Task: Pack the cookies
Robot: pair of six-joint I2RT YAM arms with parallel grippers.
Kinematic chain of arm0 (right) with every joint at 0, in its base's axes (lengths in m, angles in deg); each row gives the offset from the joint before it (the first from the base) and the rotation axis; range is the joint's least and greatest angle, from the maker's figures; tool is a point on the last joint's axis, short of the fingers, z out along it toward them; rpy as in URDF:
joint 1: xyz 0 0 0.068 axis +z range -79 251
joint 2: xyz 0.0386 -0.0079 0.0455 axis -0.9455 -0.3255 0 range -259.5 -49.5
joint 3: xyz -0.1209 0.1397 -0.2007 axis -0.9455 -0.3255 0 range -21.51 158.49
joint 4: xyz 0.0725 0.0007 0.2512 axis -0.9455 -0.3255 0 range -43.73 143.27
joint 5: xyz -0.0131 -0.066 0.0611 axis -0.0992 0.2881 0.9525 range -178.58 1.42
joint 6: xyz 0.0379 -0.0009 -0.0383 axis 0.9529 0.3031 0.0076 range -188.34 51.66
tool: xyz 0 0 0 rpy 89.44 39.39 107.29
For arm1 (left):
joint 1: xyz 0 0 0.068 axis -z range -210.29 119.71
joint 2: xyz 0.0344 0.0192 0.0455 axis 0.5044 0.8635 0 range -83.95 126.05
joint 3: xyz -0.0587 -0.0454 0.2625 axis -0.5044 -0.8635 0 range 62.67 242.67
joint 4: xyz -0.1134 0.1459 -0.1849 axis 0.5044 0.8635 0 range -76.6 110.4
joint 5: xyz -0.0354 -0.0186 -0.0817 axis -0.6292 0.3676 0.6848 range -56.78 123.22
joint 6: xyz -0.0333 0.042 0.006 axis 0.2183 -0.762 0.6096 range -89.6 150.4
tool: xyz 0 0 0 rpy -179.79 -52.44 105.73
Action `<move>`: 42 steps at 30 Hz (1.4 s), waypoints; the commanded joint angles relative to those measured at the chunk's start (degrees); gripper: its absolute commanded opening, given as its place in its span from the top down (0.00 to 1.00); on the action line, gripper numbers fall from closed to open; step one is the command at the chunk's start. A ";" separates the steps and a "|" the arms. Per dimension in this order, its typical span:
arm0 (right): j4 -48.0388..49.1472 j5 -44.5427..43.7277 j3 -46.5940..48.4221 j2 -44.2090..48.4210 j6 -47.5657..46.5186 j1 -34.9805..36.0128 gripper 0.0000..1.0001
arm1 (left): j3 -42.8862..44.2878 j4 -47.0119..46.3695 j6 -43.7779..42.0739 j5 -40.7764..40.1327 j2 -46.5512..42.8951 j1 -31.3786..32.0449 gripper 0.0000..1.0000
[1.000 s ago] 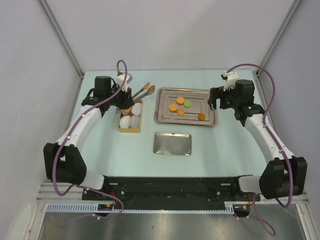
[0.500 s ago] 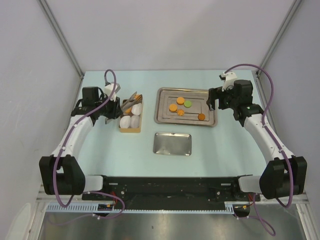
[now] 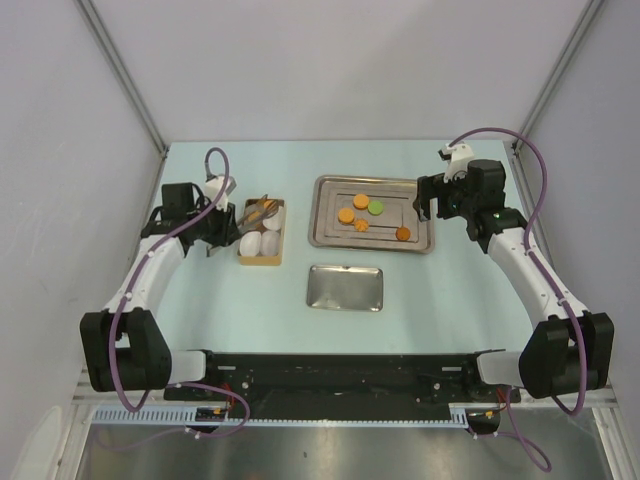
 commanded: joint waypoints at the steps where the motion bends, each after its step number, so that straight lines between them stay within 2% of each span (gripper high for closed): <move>1: 0.94 -0.61 0.67 -0.27 -1.15 0.30 0.00 | -0.88 -2.99 -1.59 2.10 -2.03 -0.60 0.66; 11: 0.94 -0.61 0.75 -0.36 -1.15 0.47 0.00 | -2.46 -3.16 -2.03 2.63 -2.38 -0.77 0.64; 30: 1.11 -1.05 0.67 -0.63 -1.23 0.82 0.00 | -2.20 -1.76 -2.64 4.04 -2.03 -0.68 0.51; 42: 1.11 -1.14 0.75 -0.45 -1.32 0.74 0.00 | -0.01 -0.62 -1.24 5.71 -5.11 -0.86 0.51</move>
